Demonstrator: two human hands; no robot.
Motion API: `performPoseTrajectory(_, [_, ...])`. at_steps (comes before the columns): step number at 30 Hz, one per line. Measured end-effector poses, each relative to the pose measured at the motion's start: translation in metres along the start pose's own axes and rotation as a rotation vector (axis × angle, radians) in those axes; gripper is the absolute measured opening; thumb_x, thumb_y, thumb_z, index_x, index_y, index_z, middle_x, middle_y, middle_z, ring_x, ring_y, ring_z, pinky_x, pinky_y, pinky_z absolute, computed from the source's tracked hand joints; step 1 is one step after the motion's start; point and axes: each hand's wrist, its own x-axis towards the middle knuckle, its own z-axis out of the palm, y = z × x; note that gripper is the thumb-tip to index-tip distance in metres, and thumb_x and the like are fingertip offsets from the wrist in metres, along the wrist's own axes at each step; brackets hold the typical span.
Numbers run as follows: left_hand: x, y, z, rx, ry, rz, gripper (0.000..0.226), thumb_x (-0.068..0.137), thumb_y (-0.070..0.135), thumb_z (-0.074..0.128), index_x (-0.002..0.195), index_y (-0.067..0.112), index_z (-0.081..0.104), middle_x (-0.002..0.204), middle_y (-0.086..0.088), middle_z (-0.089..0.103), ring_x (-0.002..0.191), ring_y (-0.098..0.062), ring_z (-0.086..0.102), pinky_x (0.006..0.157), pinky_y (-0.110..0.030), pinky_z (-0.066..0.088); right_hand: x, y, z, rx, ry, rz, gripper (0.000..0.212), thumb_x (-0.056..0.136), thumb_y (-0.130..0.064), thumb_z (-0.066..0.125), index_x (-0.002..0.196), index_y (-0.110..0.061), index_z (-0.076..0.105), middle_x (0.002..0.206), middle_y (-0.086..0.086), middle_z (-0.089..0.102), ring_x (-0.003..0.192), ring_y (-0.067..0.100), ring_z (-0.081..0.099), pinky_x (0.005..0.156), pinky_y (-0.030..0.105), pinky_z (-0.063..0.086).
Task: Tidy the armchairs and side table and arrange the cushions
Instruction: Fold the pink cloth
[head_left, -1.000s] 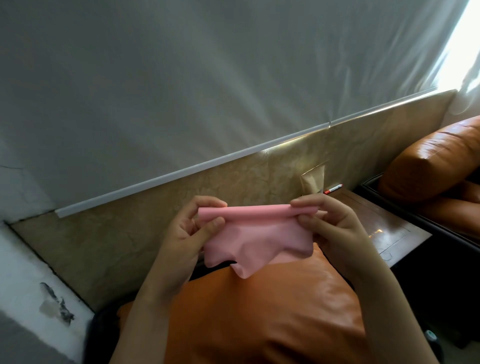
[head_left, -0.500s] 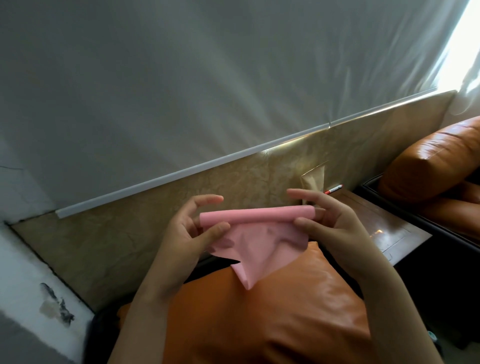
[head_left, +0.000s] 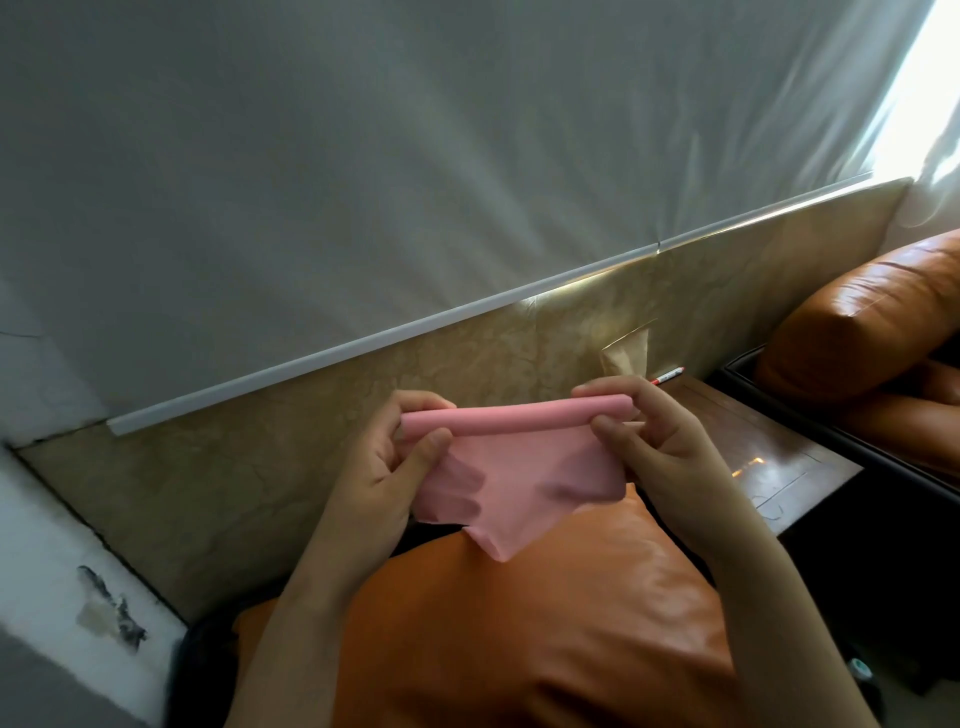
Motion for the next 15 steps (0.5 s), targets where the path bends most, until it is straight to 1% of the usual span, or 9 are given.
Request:
performPoseTrajectory(2, [-0.0008,-0.0001,0.0005,-0.048,-0.029,-0.027,0.019,0.084,0.03,0.054,0.102,0.025,0.06,0.087,0.006,0.065,0.076,-0.013,0.065,0.058,-0.037,0.059,-0.0005,-0.0006,-0.0012,0.043,-0.012,-0.003,0.022,0.088,-0.017,0.056,0.101,-0.028,0.069,0.067,0.012,0.063,0.058,0.017,0.056,0.051,0.025,0.045])
performPoseTrajectory(3, [-0.0011,-0.0008,0.0002,-0.082,-0.042,-0.043,0.02,0.084,0.029,0.054,0.102,0.023,0.06,0.087,0.005,0.065,0.076,-0.013,0.065,0.057,-0.036,0.058,-0.0009,-0.0004,-0.0021,0.066,-0.018,-0.004,0.023,0.087,-0.015,0.057,0.101,-0.027,0.071,0.068,0.012,0.064,0.059,0.017,0.058,0.052,0.025,0.046])
performPoseTrajectory(5, [-0.0009,-0.0019,-0.0005,-0.136,-0.059,-0.06,0.021,0.084,0.027,0.055,0.102,0.019,0.059,0.088,0.003,0.066,0.077,-0.012,0.064,0.055,-0.028,0.055,-0.0016,0.0011,-0.0043,0.108,-0.021,0.001,0.024,0.085,-0.013,0.06,0.102,-0.024,0.073,0.071,0.01,0.068,0.062,0.015,0.061,0.054,0.023,0.048])
performPoseTrajectory(7, [0.0002,-0.0032,-0.001,-0.181,-0.066,-0.065,0.019,0.085,0.025,0.055,0.102,0.018,0.059,0.088,0.003,0.066,0.078,-0.011,0.063,0.058,-0.024,0.053,-0.0025,0.0014,-0.005,0.123,-0.03,-0.001,0.023,0.081,-0.019,0.066,0.102,-0.025,0.075,0.081,0.008,0.072,0.072,0.016,0.066,0.06,0.024,0.052])
performPoseTrajectory(9, [0.0013,-0.0044,-0.0017,-0.219,-0.069,-0.074,0.014,0.089,0.023,0.056,0.101,0.021,0.061,0.089,0.003,0.065,0.08,-0.011,0.062,0.061,-0.023,0.053,-0.0033,0.002,-0.0054,0.131,-0.043,0.0,0.027,0.076,-0.023,0.07,0.103,-0.026,0.075,0.088,0.006,0.074,0.08,0.015,0.068,0.066,0.026,0.054])
performPoseTrajectory(11, [0.0019,-0.0049,-0.002,-0.224,-0.066,-0.087,0.014,0.089,0.025,0.055,0.102,0.023,0.061,0.089,0.005,0.065,0.08,-0.01,0.062,0.062,-0.024,0.053,-0.0034,0.0014,-0.0049,0.133,-0.037,0.007,0.029,0.074,-0.021,0.069,0.102,-0.028,0.076,0.091,0.004,0.075,0.084,0.014,0.068,0.069,0.025,0.055])
performPoseTrajectory(13, [0.0019,-0.0036,-0.0014,-0.22,-0.068,-0.087,0.02,0.085,0.025,0.053,0.104,0.021,0.06,0.087,0.006,0.065,0.079,-0.008,0.062,0.06,-0.022,0.052,-0.0028,0.0018,-0.0052,0.132,-0.031,0.008,0.031,0.073,-0.019,0.067,0.101,-0.031,0.076,0.092,0.003,0.075,0.086,0.012,0.069,0.07,0.024,0.055])
performPoseTrajectory(15, [0.0013,-0.0015,0.0001,-0.219,-0.068,-0.081,0.022,0.085,0.023,0.051,0.104,0.017,0.058,0.083,0.008,0.065,0.074,-0.005,0.062,0.056,-0.02,0.051,-0.0024,0.0018,-0.0048,0.135,-0.026,0.004,0.035,0.077,-0.015,0.065,0.106,-0.032,0.074,0.094,0.004,0.075,0.087,0.013,0.068,0.071,0.024,0.055])
